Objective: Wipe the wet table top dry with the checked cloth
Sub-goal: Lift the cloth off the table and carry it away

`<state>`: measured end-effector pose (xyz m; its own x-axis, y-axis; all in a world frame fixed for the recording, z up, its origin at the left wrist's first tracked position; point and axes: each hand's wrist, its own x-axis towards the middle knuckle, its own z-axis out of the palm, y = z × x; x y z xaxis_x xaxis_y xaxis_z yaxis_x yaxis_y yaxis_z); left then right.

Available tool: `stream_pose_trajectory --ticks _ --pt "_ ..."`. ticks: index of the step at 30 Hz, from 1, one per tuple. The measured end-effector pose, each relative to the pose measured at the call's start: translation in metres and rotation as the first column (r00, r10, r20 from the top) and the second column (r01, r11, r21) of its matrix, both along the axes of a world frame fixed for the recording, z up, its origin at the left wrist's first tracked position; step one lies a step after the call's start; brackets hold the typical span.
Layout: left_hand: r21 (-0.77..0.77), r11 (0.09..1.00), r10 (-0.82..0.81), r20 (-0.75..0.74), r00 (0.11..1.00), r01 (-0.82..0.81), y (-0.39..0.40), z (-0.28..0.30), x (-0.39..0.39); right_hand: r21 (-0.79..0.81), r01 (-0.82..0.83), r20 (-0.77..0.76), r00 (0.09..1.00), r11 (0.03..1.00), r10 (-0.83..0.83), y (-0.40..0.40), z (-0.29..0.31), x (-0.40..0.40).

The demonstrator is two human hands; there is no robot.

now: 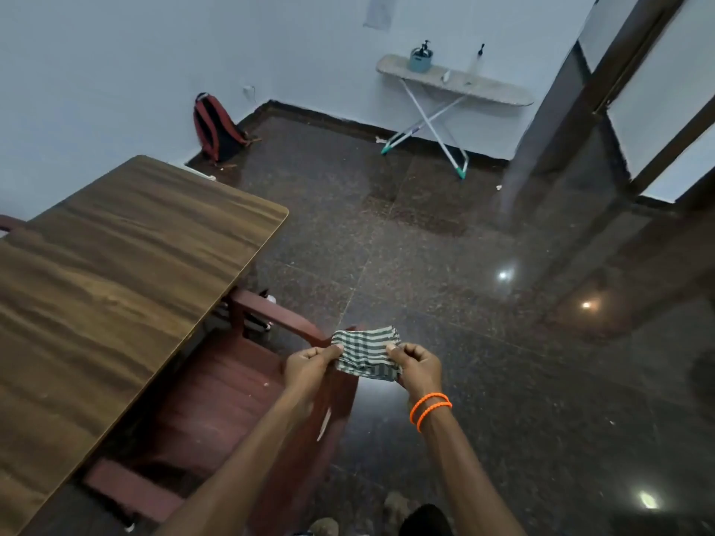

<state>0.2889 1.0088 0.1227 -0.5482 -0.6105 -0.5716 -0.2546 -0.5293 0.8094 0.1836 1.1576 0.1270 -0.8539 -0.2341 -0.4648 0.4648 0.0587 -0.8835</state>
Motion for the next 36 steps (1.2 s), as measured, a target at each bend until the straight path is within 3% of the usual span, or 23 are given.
stream_pose_trajectory --ticks 6,16,24,30,36 --pt "0.035 0.995 0.092 -0.006 0.996 -0.091 0.004 -0.004 -0.101 0.025 -0.098 0.009 0.995 0.995 0.098 0.002 -0.018 -0.109" --pt "-0.011 0.970 0.242 0.000 0.970 -0.242 -0.005 0.036 -0.229 0.015 -0.249 0.006 0.968 0.968 0.249 -0.035 -0.011 -0.271" --pt "0.049 0.929 0.369 -0.027 0.929 -0.368 -0.103 0.011 -0.334 0.044 -0.376 0.019 0.927 0.926 0.375 -0.152 -0.018 -0.387" --pt "0.093 0.880 0.471 -0.038 0.881 -0.466 -0.179 0.015 -0.406 0.105 -0.479 -0.054 0.873 0.872 0.485 -0.253 -0.011 -0.471" --pt "0.053 0.819 0.573 -0.015 0.819 -0.572 -0.276 0.020 -0.465 0.059 -0.544 -0.022 0.838 0.837 0.546 -0.364 -0.008 -0.532"
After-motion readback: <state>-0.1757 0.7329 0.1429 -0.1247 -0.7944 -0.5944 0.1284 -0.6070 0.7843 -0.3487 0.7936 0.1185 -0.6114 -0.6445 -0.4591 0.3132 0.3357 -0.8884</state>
